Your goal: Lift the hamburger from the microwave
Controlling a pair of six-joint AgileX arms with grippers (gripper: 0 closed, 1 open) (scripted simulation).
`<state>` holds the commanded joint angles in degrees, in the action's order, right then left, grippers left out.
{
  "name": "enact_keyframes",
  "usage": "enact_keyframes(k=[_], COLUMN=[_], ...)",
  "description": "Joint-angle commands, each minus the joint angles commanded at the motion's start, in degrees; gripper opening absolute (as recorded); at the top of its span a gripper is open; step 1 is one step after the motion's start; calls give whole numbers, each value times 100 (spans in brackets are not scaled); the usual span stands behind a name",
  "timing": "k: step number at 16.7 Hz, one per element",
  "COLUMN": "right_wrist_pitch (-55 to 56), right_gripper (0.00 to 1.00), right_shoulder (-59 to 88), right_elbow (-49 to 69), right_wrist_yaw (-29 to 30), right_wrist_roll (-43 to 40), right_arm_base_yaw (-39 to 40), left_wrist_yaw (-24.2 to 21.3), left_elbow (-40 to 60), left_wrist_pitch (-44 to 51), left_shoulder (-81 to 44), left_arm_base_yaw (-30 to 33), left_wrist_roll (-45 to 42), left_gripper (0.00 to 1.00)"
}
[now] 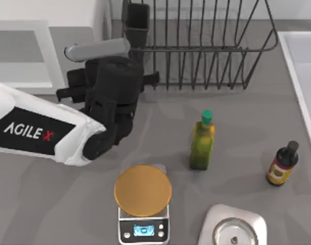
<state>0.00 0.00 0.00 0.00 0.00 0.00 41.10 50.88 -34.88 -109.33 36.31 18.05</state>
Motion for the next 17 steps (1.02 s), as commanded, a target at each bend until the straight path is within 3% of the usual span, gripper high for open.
enact_keyframes(k=[5,10,17], right_wrist_pitch=[0,0,0], right_gripper=[100,100,100], right_shoulder=[0,0,0], right_elbow=[0,0,0], right_wrist_yaw=[0,0,0], right_wrist_roll=[0,0,0], right_arm_base_yaw=[0,0,0], left_wrist_yaw=[-81,-25,-25], left_elbow=[-446,-424,-424], left_wrist_pitch=[-1302,-1423,-1423], left_shoulder=[-1173,-1293,-1293], left_arm_base_yaw=[883,1006,1006], left_wrist_roll=[-57,-25,-25], left_gripper=[0,0,53])
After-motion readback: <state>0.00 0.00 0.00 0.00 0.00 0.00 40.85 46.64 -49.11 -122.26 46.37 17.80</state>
